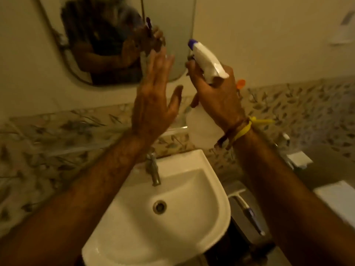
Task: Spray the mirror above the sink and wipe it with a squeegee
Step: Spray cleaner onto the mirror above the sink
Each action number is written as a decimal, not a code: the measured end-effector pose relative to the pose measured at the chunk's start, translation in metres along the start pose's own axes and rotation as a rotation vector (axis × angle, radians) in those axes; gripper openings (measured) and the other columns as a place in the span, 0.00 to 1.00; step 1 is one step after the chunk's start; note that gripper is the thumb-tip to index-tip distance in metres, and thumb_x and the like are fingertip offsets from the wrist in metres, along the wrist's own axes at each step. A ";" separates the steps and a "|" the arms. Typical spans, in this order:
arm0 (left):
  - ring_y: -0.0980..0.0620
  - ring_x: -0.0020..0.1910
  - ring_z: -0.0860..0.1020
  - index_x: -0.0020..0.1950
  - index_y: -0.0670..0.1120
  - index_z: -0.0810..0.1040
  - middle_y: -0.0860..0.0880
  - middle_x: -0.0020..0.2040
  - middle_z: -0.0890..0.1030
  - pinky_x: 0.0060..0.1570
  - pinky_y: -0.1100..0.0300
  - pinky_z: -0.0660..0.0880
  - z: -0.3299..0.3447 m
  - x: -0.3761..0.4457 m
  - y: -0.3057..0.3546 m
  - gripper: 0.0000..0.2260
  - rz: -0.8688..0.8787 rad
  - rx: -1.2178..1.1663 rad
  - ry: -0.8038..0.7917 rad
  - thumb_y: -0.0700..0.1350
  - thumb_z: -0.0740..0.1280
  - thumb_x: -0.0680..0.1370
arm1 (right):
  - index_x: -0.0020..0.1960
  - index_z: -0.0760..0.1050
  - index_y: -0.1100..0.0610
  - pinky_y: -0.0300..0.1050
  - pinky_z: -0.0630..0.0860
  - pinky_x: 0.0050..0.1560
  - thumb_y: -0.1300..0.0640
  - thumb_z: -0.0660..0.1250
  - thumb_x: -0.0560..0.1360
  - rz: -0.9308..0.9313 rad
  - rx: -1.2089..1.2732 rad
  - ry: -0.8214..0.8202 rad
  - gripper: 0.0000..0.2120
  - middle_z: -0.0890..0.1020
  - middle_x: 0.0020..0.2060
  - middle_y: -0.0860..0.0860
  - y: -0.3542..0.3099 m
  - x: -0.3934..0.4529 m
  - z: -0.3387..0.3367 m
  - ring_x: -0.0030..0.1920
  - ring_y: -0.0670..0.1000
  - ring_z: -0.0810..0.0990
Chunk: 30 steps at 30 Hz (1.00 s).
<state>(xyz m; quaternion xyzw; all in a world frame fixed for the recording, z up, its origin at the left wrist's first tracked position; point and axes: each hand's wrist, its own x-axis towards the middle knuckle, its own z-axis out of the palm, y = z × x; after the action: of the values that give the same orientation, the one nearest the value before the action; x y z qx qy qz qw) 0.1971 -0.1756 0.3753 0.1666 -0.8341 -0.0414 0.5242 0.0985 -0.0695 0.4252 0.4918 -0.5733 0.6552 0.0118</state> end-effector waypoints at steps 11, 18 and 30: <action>0.41 0.83 0.52 0.82 0.43 0.58 0.42 0.83 0.56 0.80 0.42 0.56 -0.166 0.174 -0.106 0.36 -0.100 0.319 0.259 0.54 0.68 0.80 | 0.70 0.71 0.56 0.36 0.78 0.35 0.55 0.64 0.80 -0.337 0.054 -0.313 0.19 0.84 0.50 0.55 -0.133 0.135 0.078 0.35 0.43 0.80; 0.45 0.82 0.36 0.83 0.46 0.38 0.46 0.83 0.37 0.78 0.51 0.37 -0.228 0.241 -0.161 0.50 -0.327 0.492 0.058 0.70 0.63 0.77 | 0.63 0.74 0.59 0.45 0.81 0.27 0.54 0.66 0.79 -0.412 0.066 -0.271 0.15 0.83 0.45 0.61 -0.198 0.214 0.096 0.30 0.49 0.81; 0.46 0.80 0.30 0.80 0.48 0.29 0.48 0.80 0.28 0.77 0.46 0.34 -0.224 0.251 -0.162 0.51 -0.422 0.580 -0.067 0.76 0.55 0.76 | 0.67 0.71 0.59 0.44 0.80 0.30 0.47 0.67 0.77 -0.390 -0.178 -0.237 0.24 0.81 0.46 0.57 -0.178 0.249 0.130 0.35 0.55 0.83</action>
<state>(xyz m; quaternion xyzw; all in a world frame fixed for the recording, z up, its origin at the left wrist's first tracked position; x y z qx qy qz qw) 0.3351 -0.3856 0.6521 0.4758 -0.7751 0.0843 0.4072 0.1557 -0.2439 0.7023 0.6637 -0.5203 0.5253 0.1139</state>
